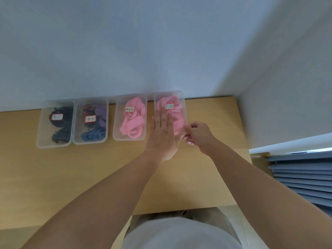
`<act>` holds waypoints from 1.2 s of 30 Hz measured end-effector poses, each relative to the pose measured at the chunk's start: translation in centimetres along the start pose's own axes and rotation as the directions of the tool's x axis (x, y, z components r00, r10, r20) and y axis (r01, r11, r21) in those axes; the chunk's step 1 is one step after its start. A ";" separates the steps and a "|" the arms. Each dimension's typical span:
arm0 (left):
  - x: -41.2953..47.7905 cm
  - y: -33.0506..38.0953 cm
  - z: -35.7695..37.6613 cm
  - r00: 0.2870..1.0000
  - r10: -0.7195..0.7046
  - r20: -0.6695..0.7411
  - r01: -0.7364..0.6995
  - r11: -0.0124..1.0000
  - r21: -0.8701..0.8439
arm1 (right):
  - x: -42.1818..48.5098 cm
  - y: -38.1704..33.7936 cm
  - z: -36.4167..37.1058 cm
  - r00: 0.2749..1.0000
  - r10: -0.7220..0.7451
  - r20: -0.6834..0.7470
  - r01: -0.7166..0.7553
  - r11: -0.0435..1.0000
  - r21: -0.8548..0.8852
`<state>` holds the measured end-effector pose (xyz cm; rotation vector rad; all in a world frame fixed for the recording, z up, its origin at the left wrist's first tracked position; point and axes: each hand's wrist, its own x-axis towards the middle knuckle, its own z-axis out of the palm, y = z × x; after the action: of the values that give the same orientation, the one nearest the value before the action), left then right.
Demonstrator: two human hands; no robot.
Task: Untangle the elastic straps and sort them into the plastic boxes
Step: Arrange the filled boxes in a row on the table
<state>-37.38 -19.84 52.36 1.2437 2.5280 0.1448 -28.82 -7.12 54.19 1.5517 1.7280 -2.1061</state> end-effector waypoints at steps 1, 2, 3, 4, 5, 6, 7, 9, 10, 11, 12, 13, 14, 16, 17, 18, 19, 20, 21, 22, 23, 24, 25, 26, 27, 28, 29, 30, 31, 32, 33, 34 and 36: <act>0.0 0.0 0.2 1.000 0.001 -0.008 -0.001 1.000 -0.003 | 0.0 0.0 0.1 1.000 0.007 -0.001 -0.007 1.000 -0.021; 0.0 -0.1 0.3 1.000 0.006 -0.023 -0.006 1.000 -0.007 | 0.0 0.0 0.1 1.000 0.009 -0.004 -0.010 0.999 -0.038; -0.1 -0.2 0.4 0.999 0.014 -0.041 -0.015 1.000 -0.017 | 0.0 0.0 0.1 1.000 0.010 -0.009 -0.010 0.999 -0.049; -0.1 -0.2 0.5 0.998 0.024 -0.062 -0.027 0.999 -0.040 | 0.0 0.1 0.2 1.000 0.007 -0.016 -0.008 0.999 -0.051; -0.2 -0.3 0.5 0.996 0.031 -0.087 -0.038 0.996 -0.079 | 0.0 0.2 0.3 1.000 0.002 -0.025 -0.004 0.999 -0.050; -0.2 -0.2 0.5 0.993 0.027 -0.118 -0.044 0.989 -0.142 | 0.0 0.3 0.3 0.999 -0.002 -0.035 0.000 0.999 -0.048; -0.3 -0.1 0.5 0.988 0.005 -0.156 -0.041 0.972 -0.232 | 0.0 0.4 0.4 0.999 -0.005 -0.046 0.003 0.999 -0.047; -0.7 0.3 0.4 0.970 -0.117 -0.214 0.003 0.883 -0.470 | 0.0 0.4 0.6 0.998 -0.015 -0.066 0.012 0.999 -0.052; -1.0 0.5 0.2 0.957 -0.202 -0.210 0.039 0.803 -0.595 | 0.0 0.5 0.7 0.997 -0.020 -0.075 0.016 0.998 -0.061; -1.3 0.8 0.1 0.943 -0.275 -0.190 0.068 0.716 -0.694 | 0.0 0.5 0.7 0.996 -0.025 -0.082 0.019 0.997 -0.073; -1.6 1.2 0.0 0.924 -0.338 -0.179 0.090 0.648 -0.756 | 0.0 0.5 0.7 0.996 -0.028 -0.089 0.021 0.996 -0.081; -1.9 1.6 -0.2 0.900 -0.395 -0.185 0.106 0.610 -0.785 | 0.0 0.5 0.7 0.995 -0.029 -0.095 0.021 0.996 -0.085; -2.0 2.0 -0.5 0.872 -0.447 -0.201 0.117 0.588 -0.800 | -0.1 0.5 0.6 0.995 -0.028 -0.100 0.019 0.996 -0.083; -1.9 2.6 -1.0 0.808 -0.552 -0.208 0.156 0.539 -0.828 | -0.3 0.6 0.5 0.994 -0.019 -0.104 0.012 0.998 -0.067; -1.8 2.8 -1.3 0.778 -0.600 -0.185 0.186 0.500 -0.846 | -0.4 0.6 0.4 0.994 -0.013 -0.107 0.006 0.998 -0.059; -1.6 2.9 -1.6 0.757 -0.639 -0.141 0.221 0.452 -0.864 | -0.5 0.8 0.2 0.994 -0.005 -0.112 -0.001 0.999 -0.052; -1.4 2.9 -1.9 0.743 -0.664 -0.086 0.255 0.400 -0.880 | -0.7 0.9 0.0 0.993 0.006 -0.117 -0.011 0.999 -0.043; -1.1 2.9 -2.1 0.736 -0.676 -0.037 0.282 0.355 -0.891 | -0.8 1.1 -0.2 0.993 0.017 -0.121 -0.021 0.999 -0.031; -0.8 2.8 -2.2 0.735 -0.679 0.000 0.303 0.328 -0.895 | -0.9 1.3 -0.5 0.992 0.026 -0.124 -0.029 0.999 -0.023; -0.5 2.6 -2.3 0.738 -0.674 0.027 0.323 0.318 -0.891 | -1.1 1.5 -0.7 0.991 0.030 -0.130 -0.033 0.999 -0.021; -0.2 2.5 -2.3 0.743 -0.667 0.055 0.345 0.312 -0.885 | -1.2 1.6 -1.0 0.990 0.030 -0.141 -0.034 0.999 -0.025; 0.2 2.2 -2.2 0.745 -0.661 0.090 0.368 0.295 -0.882 | -1.2 1.7 -1.3 0.988 0.028 -0.152 -0.033 0.999 -0.028; 0.5 2.0 -2.0 0.747 -0.653 0.127 0.384 0.267 -0.884 | -1.2 1.8 -1.6 0.987 0.026 -0.161 -0.031 0.999 -0.029; 0.7 1.7 -1.9 0.753 -0.639 0.157 0.391 0.242 -0.888 | -1.3 1.8 -1.8 0.986 0.026 -0.166 -0.030 0.999 -0.027; 0.9 1.4 -1.7 0.767 -0.620 0.168 0.388 0.238 -0.891 | -1.3 1.8 -2.0 0.985 0.028 -0.168 -0.032 0.999 -0.024; 1.0 1.3 -1.6 0.785 -0.599 0.159 0.376 0.257 -0.890 | -1.3 1.8 -2.1 0.986 0.031 -0.167 -0.035 0.999 -0.021; 1.0 1.2 -1.5 0.804 -0.578 0.141 0.359 0.282 -0.890 | -1.3 1.7 -2.1 0.985 0.035 -0.166 -0.039 0.999 -0.021; 0.9 1.1 -1.4 0.818 -0.561 0.128 0.347 0.303 -0.887 | -1.2 1.7 -2.1 0.985 0.035 -0.166 -0.040 0.999 -0.022; 1.0 0.9 -1.3 0.824 -0.552 0.129 0.350 0.317 -0.882 | -1.2 1.7 -2.0 0.986 0.036 -0.165 -0.040 0.999 -0.026; 1.1 0.7 -1.1 0.825 -0.545 0.150 0.367 0.314 -0.876 | -1.2 1.6 -1.9 0.986 0.033 -0.164 -0.039 0.999 -0.032; 1.2 0.4 -0.9 0.822 -0.537 0.190 0.390 0.288 -0.875 | -1.2 1.6 -1.8 0.986 0.029 -0.163 -0.036 0.998 -0.042; 1.4 0.1 -0.8 0.819 -0.521 0.239 0.410 0.242 -0.880 | -1.1 1.5 -1.8 0.986 0.022 -0.163 -0.032 0.998 -0.055; 1.6 -0.5 -0.7 0.811 -0.486 0.325 0.447 0.159 -0.880 | -1.0 1.4 -1.8 0.987 0.014 -0.160 -0.028 0.996 -0.082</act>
<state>-38.87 -18.81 52.49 -0.0823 2.0014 1.2891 -26.38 -6.89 54.04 1.7486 1.8125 -1.9202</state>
